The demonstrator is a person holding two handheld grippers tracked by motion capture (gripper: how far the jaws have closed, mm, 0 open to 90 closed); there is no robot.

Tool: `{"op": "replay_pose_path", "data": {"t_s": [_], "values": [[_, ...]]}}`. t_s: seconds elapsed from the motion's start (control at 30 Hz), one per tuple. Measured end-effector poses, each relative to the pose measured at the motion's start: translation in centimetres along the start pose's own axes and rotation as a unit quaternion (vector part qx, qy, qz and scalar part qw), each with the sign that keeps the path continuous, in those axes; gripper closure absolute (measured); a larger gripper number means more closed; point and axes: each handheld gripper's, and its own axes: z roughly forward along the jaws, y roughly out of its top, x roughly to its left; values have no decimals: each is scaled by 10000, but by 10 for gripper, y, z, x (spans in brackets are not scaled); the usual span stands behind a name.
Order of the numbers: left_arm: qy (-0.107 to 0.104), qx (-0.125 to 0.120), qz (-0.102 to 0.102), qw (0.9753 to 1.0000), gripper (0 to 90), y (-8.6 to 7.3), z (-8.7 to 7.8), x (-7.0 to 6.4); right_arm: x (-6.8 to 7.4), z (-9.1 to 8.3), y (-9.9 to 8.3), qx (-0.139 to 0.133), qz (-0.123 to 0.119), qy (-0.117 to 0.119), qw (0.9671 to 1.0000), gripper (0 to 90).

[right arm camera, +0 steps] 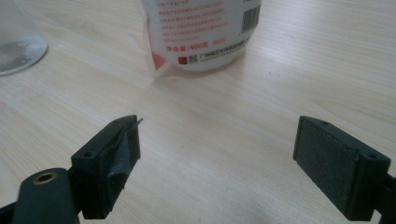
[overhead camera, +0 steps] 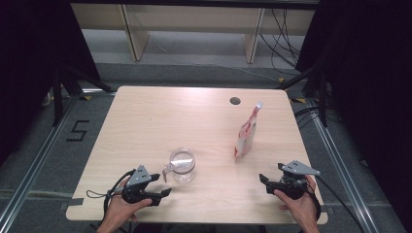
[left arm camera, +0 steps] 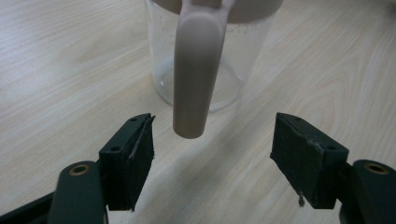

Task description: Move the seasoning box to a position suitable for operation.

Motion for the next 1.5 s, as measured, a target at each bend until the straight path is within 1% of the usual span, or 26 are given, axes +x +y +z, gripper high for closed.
{"op": "replay_pose_path", "data": {"t_s": [0.03, 0.1, 0.17, 0.23, 0.4, 0.43, 0.47, 0.5, 0.57, 0.63, 0.7, 0.73, 0.77, 0.8, 0.87, 0.9, 0.93, 0.97, 1.03, 1.07, 1.1, 1.2, 1.3, 1.33, 1.43, 1.5], "values": [[-10, 49, 105, 9999, 310, 2, -1, -1, 0, 0, 0, 16, 13, 24, 10000, 155], [-55, -11, 162, 9999, 326, 4, -1, -2, 1, 0, 0, 9, -4, 38, 10000, 156], [-55, -46, 137, 9999, 336, 6, -2, -4, 1, 1, 0, 1, -66, -57, 10000, 157], [-61, -64, 224, 9997, 367, 9, -3, -5, 4, -1, -1, 55, 113, 16, 9999, 159], [-5, -38, 337, 9994, 415, 12, -3, -3, 3, -1, -1, 55, 71, 39, 10000, 164], [61, -36, 362, 9993, 434, 14, -3, -2, 0, 1, -1, 6, -141, -35, 9999, 168], [61, -98, 330, 9994, 449, 16, -3, -2, 2, 1, -1, 61, -75, -19, 10000, 169], [129, -56, 409, 9991, 467, 17, -4, -2, 2, 0, -1, 98, -103, 31, 9999, 172], [172, -116, 414, 9989, 500, 20, -6, -1, 2, 1, -1, 58, -105, 102, 9999, 177], [140, -125, 443, 9988, 522, 21, -6, -1, 2, 1, -1, 62, -108, 104, 9999, 178], [140, -120, 452, 9988, 551, 21, -6, 0, 5, 0, -2, 117, 40, 94, 9999, 180], [140, -120, 452, 9988, 563, 21, -6, 0, 5, 0, -2, 112, 16, 105, 9999, 183], [182, -80, 553, 9983, 576, 22, -6, 1, 6, 0, -2, 118, 38, 114, 9999, 185], [160, -117, 569, 9982, 585, 22, -5, 1, 2, 1, -1, 61, -145, 148, 9998, 186], [179, -106, 514, 9985, 597, 22, -3, 1, 4, 2, -2, 79, -98, 168, 9998, 189], [178, -73, 617, 9979, 613, 23, -3, 2, 4, 2, -1, 120, -189, 254, 9994, 194], [194, -78, 626, 9978, 623, 23, -3, 2, 8, 0, -2, 221, 7, 191, 9996, 196], [198, -122, 586, 9980, 632, 23, -3, 2, 5, 3, -2, 126, -199, 238, 9994, 197], [195, -147, 533, 9983, 655, 24, -4, 4, 6, 3, -2, 145, -216, 249, 9994, 201], [178, -197, 425, 9987, 669, 24, -4, 4, 6, 3, -2, 150, -219, 259, 9993, 203], [148, -242, 432, 9987, 686, 24, -5, 5, 6, 3, -2, 157, -241, 253, 9993, 203], [190, -178, 612, 9978, 723, 26, -6, 6, 6, 3, -2, 147, -236, 263, 9993, 207], [148, -200, 647, 9976, 726, 26, -5, 6, 6, 3, -2, 146, -240, 273, 9992, 212], [122, -199, 598, 9979, 727, 26, -5, 6, 6, 3, -2, 146, -232, 283, 9992, 213], [136, -178, 717, 9972, 728, 26, -5, 8, 6, 3, -2, 144, -243, 303, 9991, 215], [117, -236, 671, 9974, 729, 26, -4, 8, 6, 3, -2, 144, -248, 309, 9991, 216]]}}
